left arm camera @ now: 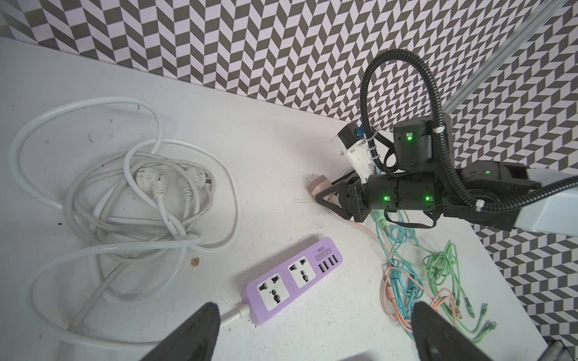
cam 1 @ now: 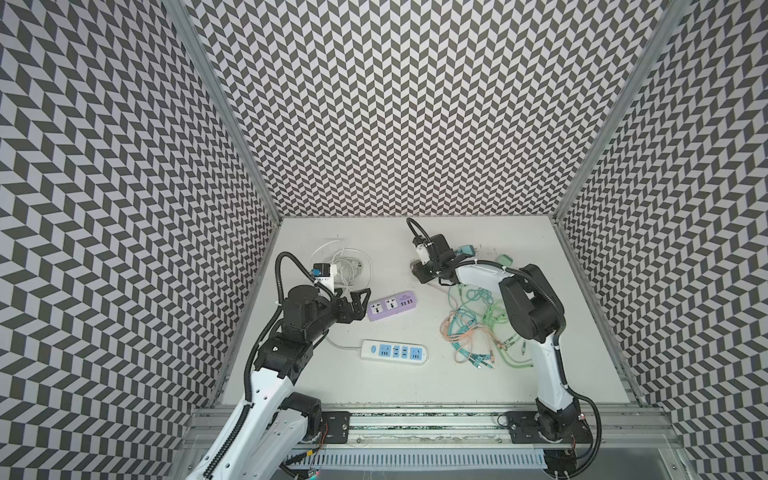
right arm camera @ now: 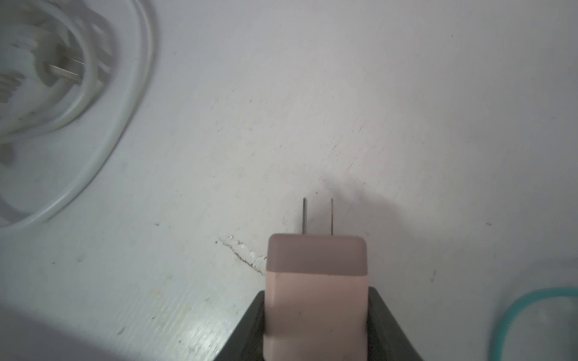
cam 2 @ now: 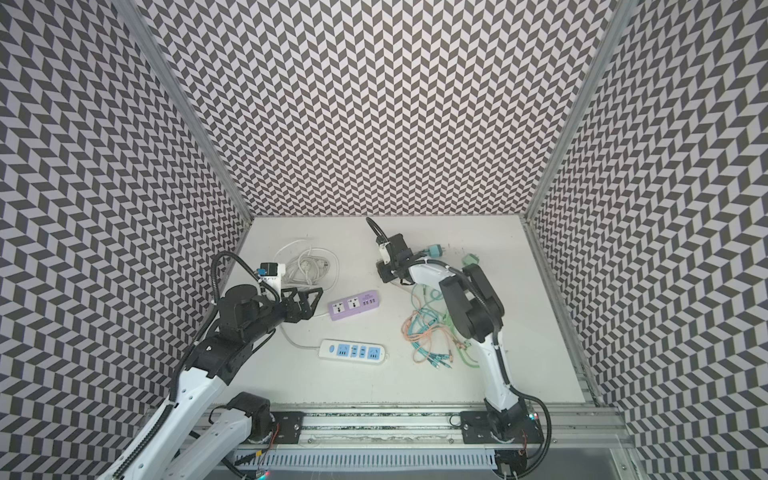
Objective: Insert the plug
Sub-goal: 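Close the right gripper on the pink charger body, then lift the pink charger with the right gripper toward the left gripper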
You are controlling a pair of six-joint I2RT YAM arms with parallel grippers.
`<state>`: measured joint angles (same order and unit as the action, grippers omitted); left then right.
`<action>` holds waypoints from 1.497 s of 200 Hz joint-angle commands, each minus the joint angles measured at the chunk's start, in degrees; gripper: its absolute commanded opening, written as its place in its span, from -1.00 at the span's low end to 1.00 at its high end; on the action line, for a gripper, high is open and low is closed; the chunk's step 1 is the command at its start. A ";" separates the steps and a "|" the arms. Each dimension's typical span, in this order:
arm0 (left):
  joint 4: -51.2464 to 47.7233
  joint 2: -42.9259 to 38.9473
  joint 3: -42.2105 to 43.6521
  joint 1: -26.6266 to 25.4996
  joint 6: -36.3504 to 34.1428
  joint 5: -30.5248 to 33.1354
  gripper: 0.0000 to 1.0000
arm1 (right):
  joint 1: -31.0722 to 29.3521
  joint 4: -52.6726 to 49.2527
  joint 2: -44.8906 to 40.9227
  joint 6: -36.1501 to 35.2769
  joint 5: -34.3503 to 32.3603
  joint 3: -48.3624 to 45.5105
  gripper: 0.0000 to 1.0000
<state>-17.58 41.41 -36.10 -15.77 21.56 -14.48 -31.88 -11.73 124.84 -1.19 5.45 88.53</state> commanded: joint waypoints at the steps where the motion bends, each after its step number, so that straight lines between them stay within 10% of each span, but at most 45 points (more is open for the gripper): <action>1: 2.16 1.06 -0.29 -0.03 0.67 -2.68 0.93 | -0.52 2.17 -6.79 -4.00 2.48 -1.06 -0.37; 158: 4.14 14.66 -8.20 0.30 -4.13 -25.15 0.84 | -3.58 10.14 -39.51 -17.38 19.62 -24.96 -0.39; 299: 14.91 17.90 -7.23 -0.01 3.61 -42.67 0.63 | -11.83 11.02 -45.18 -21.37 18.45 -28.39 -0.38</action>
<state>-4.75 58.37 -42.35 -15.73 23.79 -54.17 -42.35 -4.86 81.67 -20.40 23.83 60.16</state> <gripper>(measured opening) 0.830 0.423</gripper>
